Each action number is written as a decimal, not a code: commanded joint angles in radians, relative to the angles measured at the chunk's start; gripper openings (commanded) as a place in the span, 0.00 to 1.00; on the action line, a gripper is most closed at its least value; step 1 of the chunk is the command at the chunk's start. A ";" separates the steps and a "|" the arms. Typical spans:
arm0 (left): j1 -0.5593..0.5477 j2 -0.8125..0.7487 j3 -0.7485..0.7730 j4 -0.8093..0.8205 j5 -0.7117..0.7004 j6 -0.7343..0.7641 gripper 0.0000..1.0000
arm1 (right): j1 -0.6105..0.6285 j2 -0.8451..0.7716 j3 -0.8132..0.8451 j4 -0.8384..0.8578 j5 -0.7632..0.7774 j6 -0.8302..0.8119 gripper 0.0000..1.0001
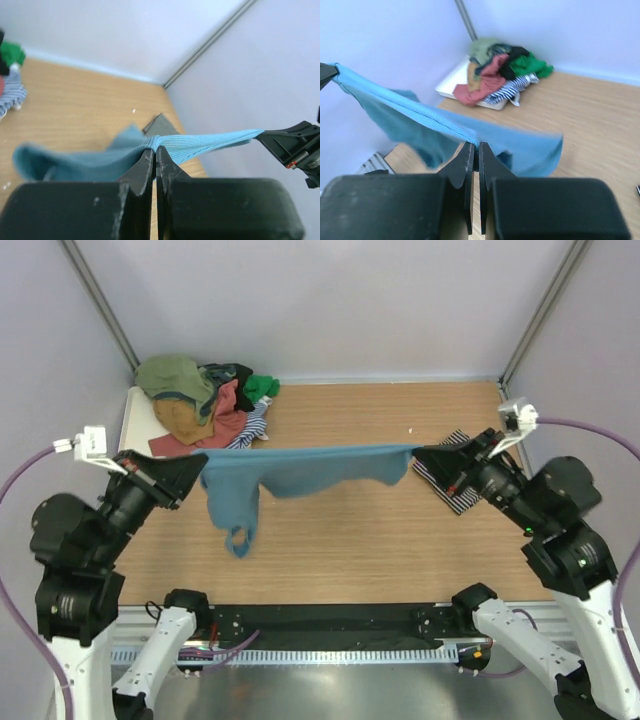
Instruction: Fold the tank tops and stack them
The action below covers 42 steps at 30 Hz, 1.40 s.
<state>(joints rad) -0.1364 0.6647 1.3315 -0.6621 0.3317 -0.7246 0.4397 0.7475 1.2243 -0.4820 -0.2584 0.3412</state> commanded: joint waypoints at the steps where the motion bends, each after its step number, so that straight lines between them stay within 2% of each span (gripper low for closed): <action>1: 0.008 -0.019 0.032 0.050 0.018 0.007 0.00 | -0.002 -0.023 0.049 0.037 -0.065 -0.013 0.01; 4: 0.008 0.012 0.041 0.082 0.023 -0.022 0.00 | -0.001 0.035 0.102 -0.006 -0.044 -0.016 0.01; 6: 0.008 0.067 0.026 0.119 0.032 -0.053 0.00 | -0.001 0.082 0.121 -0.052 0.046 -0.010 0.01; 8: 0.006 0.158 -0.021 0.139 0.033 -0.074 0.00 | -0.002 0.199 0.148 -0.125 0.182 0.002 0.01; 11: 0.008 0.277 -0.133 0.200 0.075 -0.111 0.00 | -0.001 0.371 0.138 -0.182 0.299 0.027 0.01; 14: 0.004 0.415 -0.311 0.358 0.090 -0.145 0.00 | -0.010 0.464 0.037 -0.101 0.370 0.054 0.01; 16: 0.000 0.504 -0.438 0.519 0.055 -0.177 0.00 | -0.042 0.545 -0.035 -0.016 0.378 0.068 0.01; 18: -0.015 0.577 -0.483 0.640 0.024 -0.187 0.00 | -0.076 0.648 -0.046 0.019 0.363 0.081 0.01; 21: -0.048 0.783 -0.457 0.725 -0.022 -0.176 0.00 | -0.134 0.784 -0.023 0.092 0.335 0.088 0.01; 22: -0.055 0.884 -0.412 0.739 -0.025 -0.171 0.00 | -0.142 0.821 0.012 0.109 0.337 0.088 0.01; 26: -0.066 1.129 -0.241 0.777 -0.008 -0.180 0.00 | -0.173 1.010 0.159 0.105 0.367 0.079 0.01; 29: -0.066 1.261 -0.088 0.763 0.004 -0.176 0.00 | -0.188 1.156 0.314 0.065 0.416 0.078 0.01; 31: -0.066 1.309 0.013 0.739 -0.013 -0.159 0.06 | -0.202 1.231 0.435 0.021 0.456 0.096 0.01; 32: -0.066 1.340 0.043 0.713 -0.020 -0.147 0.21 | -0.205 1.288 0.470 0.014 0.468 0.104 0.02; 34: -0.066 1.354 0.106 0.676 -0.037 -0.115 0.35 | -0.211 1.323 0.547 -0.003 0.472 0.114 0.10; 35: -0.068 1.356 0.119 0.665 -0.046 -0.102 0.49 | -0.211 1.329 0.560 -0.012 0.485 0.120 0.38; 37: -0.071 1.320 0.117 0.602 -0.097 -0.064 0.61 | -0.211 1.304 0.526 0.005 0.502 0.130 0.51; 38: -0.075 1.302 0.109 0.572 -0.114 -0.050 0.73 | -0.213 1.262 0.497 0.019 0.507 0.131 0.55; 39: -0.078 1.256 0.091 0.552 -0.132 -0.035 0.79 | -0.211 1.233 0.438 0.032 0.513 0.134 0.55; 42: -0.095 1.173 0.036 0.470 -0.216 0.017 0.89 | -0.213 1.111 0.300 0.062 0.507 0.144 0.55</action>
<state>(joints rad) -0.2142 1.9659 1.4055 -0.0937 0.2211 -0.7910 0.2241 2.0232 1.6180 -0.4515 0.2146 0.4603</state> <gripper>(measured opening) 0.856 0.549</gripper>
